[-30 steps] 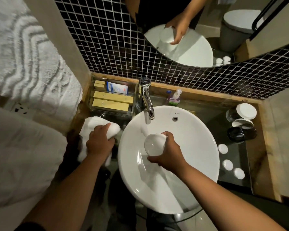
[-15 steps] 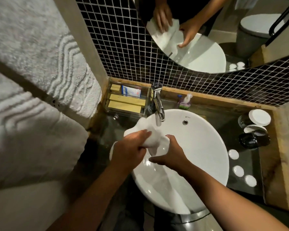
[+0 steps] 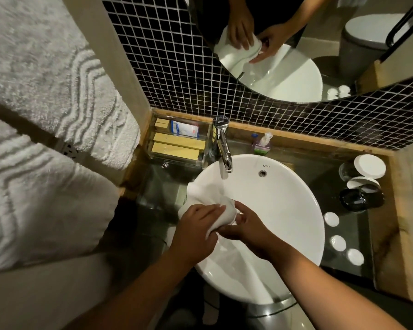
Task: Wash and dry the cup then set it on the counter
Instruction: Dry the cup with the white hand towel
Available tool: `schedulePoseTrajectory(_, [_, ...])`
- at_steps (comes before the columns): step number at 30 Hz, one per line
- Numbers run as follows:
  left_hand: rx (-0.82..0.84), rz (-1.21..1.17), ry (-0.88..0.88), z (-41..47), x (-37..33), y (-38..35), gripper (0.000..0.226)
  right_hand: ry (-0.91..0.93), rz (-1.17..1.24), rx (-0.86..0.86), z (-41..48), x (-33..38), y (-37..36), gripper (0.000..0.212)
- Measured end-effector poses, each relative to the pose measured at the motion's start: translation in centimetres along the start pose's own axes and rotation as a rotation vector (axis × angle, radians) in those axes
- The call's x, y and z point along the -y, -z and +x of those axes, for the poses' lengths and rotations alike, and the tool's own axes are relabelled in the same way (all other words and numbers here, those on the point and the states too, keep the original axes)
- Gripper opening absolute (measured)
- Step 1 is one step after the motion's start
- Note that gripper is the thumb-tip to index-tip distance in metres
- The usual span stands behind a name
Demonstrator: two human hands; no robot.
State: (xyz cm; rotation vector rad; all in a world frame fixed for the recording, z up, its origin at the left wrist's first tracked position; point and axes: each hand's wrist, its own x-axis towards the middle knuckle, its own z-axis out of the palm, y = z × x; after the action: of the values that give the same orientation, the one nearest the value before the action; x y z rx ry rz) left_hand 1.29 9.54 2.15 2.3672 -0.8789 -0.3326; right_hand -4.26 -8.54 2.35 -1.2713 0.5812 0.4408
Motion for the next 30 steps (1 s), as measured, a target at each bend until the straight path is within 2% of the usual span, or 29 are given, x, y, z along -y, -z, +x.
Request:
schedulePoseTrajectory(5, [0.097, 0.146, -0.011, 1.2, 0.3, 0.3, 0.07, -0.029, 0.149, 0.022, -0.2, 0.3, 0.4, 0.057])
schedulePoseTrajectory(8, [0.077, 0.136, 0.039, 2.0, 0.9, 1.1, 0.069, -0.053, 0.227, 0.017, -0.2, 0.7, 0.6, 0.055])
schedulePoseTrajectory(11, [0.138, 0.1, 0.003, 2.0, 0.8, 1.4, 0.061, -0.074, 0.231, -0.008, -0.1, 1.3, 0.5, 0.051])
schedulePoseTrajectory(16, [0.111, 0.008, 0.022, 1.9, -0.3, 1.3, 0.054, -0.079, 0.238, -0.067, 0.5, 1.8, -0.3, 0.055])
schedulePoseTrajectory(19, [0.093, 0.06, 0.015, 2.7, -1.4, 1.4, 0.05, -0.066, 0.216, -0.034, 0.4, 1.9, -1.0, 0.055])
schedulePoseTrajectory(22, [0.078, 0.093, 0.098, 3.8, -2.3, 1.7, 0.047, -0.092, 0.224, 0.025, 0.1, 2.1, -2.1, 0.052])
schedulePoseTrajectory(27, [0.186, 0.192, 0.093, 4.8, -1.6, 2.3, 0.045, -0.127, 0.269, 0.078, -0.5, 1.8, -2.2, 0.048])
schedulePoseTrajectory(30, [0.221, 0.244, 0.127, 4.2, -0.1, 3.2, 0.042, -0.131, 0.226, 0.019, -1.3, 1.2, -1.4, 0.052])
